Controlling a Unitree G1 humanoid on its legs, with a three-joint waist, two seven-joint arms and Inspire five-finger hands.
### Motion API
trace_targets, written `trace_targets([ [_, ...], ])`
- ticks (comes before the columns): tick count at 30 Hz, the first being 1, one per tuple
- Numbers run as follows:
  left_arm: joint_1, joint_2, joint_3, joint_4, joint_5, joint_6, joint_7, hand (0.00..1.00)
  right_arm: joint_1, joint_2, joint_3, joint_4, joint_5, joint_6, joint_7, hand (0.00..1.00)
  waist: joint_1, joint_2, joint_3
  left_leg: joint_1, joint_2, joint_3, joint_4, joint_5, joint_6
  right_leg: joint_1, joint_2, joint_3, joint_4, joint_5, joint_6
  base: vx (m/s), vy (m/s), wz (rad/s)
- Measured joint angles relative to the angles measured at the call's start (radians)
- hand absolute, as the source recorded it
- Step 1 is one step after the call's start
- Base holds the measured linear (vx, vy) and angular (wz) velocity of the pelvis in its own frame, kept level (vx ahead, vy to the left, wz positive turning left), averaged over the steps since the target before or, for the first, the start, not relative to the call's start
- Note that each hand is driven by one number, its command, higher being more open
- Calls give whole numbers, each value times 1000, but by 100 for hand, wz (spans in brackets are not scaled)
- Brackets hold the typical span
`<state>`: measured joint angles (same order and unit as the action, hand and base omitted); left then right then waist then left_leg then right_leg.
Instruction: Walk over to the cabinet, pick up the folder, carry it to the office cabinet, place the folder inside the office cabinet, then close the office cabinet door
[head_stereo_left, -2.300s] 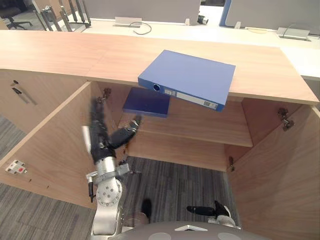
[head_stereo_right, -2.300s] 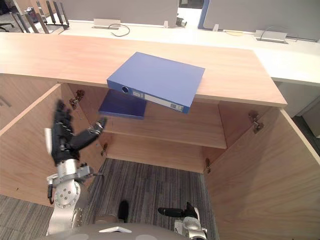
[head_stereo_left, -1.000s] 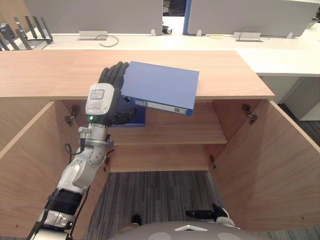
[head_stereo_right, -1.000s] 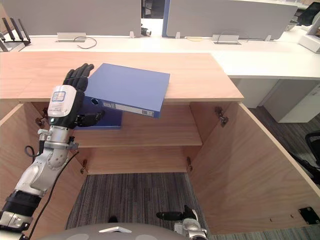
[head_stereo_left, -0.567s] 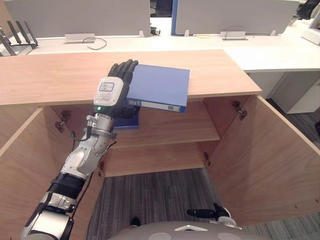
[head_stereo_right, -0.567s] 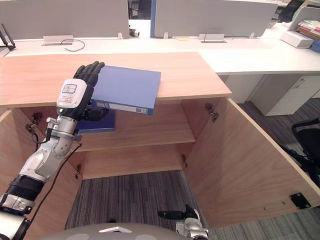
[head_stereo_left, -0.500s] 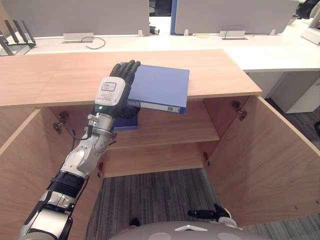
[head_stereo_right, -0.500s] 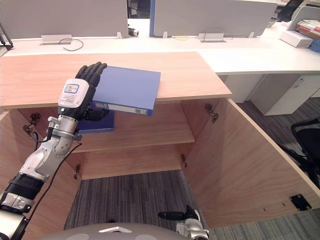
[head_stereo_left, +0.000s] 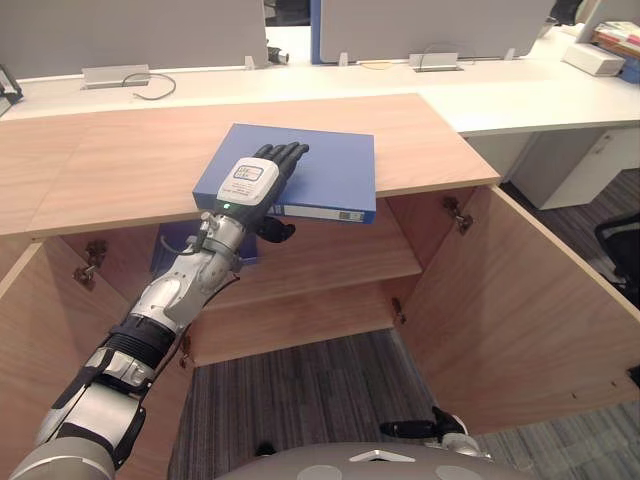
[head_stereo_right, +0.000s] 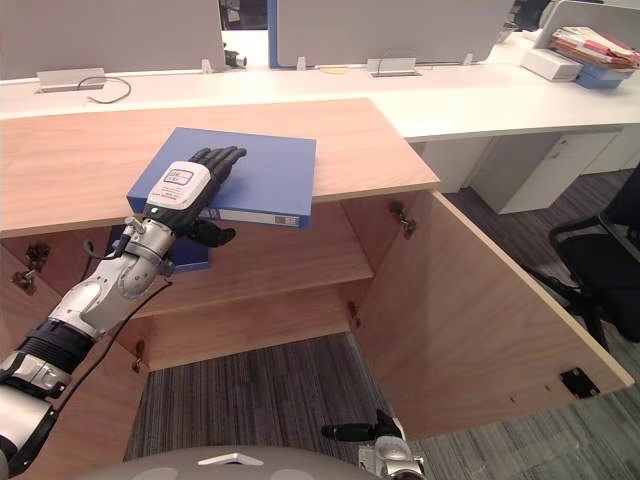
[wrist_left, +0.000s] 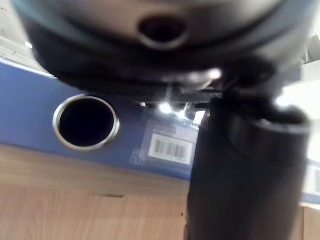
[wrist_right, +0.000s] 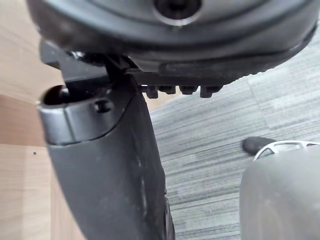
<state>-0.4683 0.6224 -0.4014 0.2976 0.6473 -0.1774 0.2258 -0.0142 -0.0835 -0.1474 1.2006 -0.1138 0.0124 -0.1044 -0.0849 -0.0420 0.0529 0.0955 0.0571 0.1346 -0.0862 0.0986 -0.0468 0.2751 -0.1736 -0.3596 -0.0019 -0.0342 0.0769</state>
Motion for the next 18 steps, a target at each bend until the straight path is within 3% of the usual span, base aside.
trace_targets([
  [4, -13, 0, -10, 20, -21, 5, -10, 0, -1, -16, -1, -3, 0, 1, 9, 100, -1, 21, 12, -7, 0, 5, -5, 10, 1, -17, -3, -2, -2, -2, 1, -156, -2, -17],
  [7, -30, -3, -11, 25, -23, 5, -4, 0, 6, -17, -1, -1, 0, 3, 10, 100, 0, 17, 16, -13, -17, 4, -6, 15, -1, -20, -22, -15, -2, -49, 27, -166, -24, -4],
  [8, -50, -9, -12, 24, -28, 1, -8, 0, 8, -28, -2, 0, 0, 5, 10, 100, -2, 31, 24, -15, -14, -10, -6, 21, -6, -22, -18, -24, 4, -55, 29, -158, -30, 13],
  [11, -50, -23, -11, 1, -56, -5, -4, 0, 31, -34, -3, -1, 0, 5, 10, 100, 1, 38, 19, -15, -10, -34, -6, 24, -8, -17, -10, -27, 1, -57, 33, -89, -24, 10],
  [18, 40, -23, -37, -260, -137, -75, -47, 0, 67, -20, -35, 2, -1, 7, 10, 100, 12, 17, 10, -16, -20, -52, -6, 25, -3, -2, -12, -46, -8, -56, 24, 27, -21, 7],
])
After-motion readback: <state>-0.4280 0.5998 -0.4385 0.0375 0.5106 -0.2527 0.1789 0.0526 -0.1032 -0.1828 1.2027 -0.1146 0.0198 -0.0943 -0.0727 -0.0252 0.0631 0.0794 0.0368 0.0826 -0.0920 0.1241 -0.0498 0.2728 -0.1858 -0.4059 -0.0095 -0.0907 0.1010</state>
